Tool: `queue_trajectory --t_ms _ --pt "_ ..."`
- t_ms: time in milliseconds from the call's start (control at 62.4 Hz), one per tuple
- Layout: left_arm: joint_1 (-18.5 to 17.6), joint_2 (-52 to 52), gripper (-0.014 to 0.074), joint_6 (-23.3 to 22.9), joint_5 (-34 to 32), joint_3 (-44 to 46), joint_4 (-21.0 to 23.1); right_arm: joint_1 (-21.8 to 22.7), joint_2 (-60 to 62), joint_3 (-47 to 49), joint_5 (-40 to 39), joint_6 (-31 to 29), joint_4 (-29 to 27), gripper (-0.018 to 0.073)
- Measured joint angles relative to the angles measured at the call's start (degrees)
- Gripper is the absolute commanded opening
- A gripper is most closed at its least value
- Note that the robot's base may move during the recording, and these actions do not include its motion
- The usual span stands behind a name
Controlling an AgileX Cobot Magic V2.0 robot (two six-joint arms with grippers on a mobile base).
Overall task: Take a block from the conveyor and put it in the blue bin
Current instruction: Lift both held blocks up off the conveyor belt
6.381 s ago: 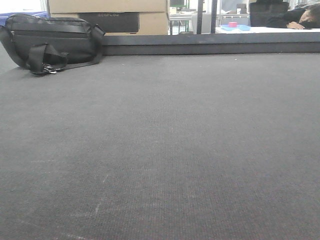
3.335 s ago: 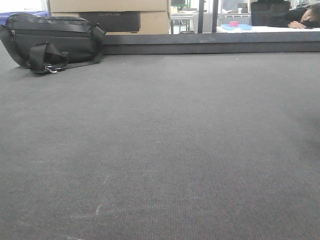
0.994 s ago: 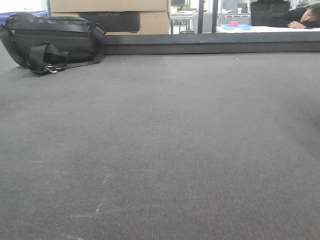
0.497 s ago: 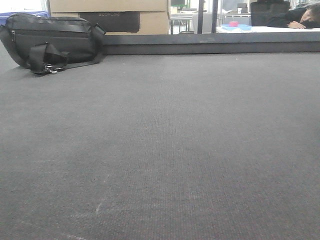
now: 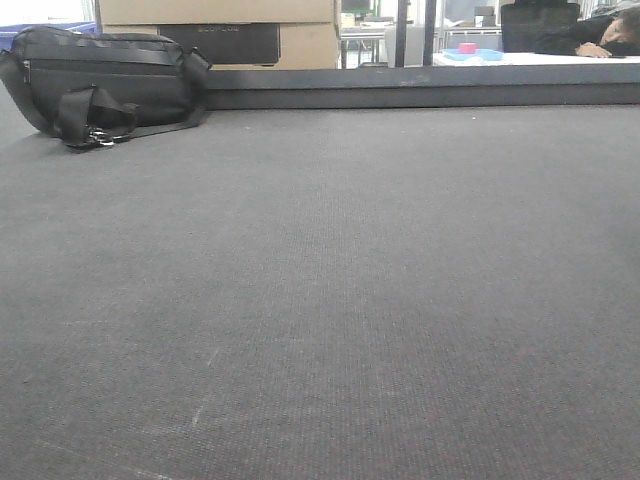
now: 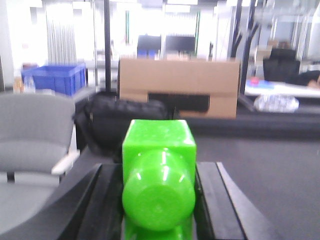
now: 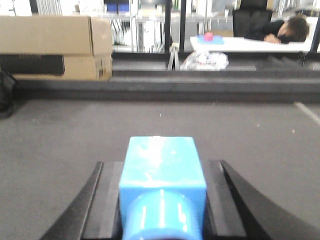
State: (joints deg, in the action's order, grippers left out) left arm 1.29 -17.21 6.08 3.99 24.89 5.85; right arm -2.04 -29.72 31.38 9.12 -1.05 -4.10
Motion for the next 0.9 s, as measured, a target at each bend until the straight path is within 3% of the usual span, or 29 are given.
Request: queue_trajectory --t_ms 305,898 --pt "0.0 3.8 -0.0111 0.0 4.2 0.0 0.0 0.0 7.3 0.0 1.3 0.0 0.0 -0.0154" --pt "0.0 3.8 -0.0111 0.0 4.3 0.0 0.0 0.0 7.8 0.0 1.7 0.0 0.0 -0.0154"
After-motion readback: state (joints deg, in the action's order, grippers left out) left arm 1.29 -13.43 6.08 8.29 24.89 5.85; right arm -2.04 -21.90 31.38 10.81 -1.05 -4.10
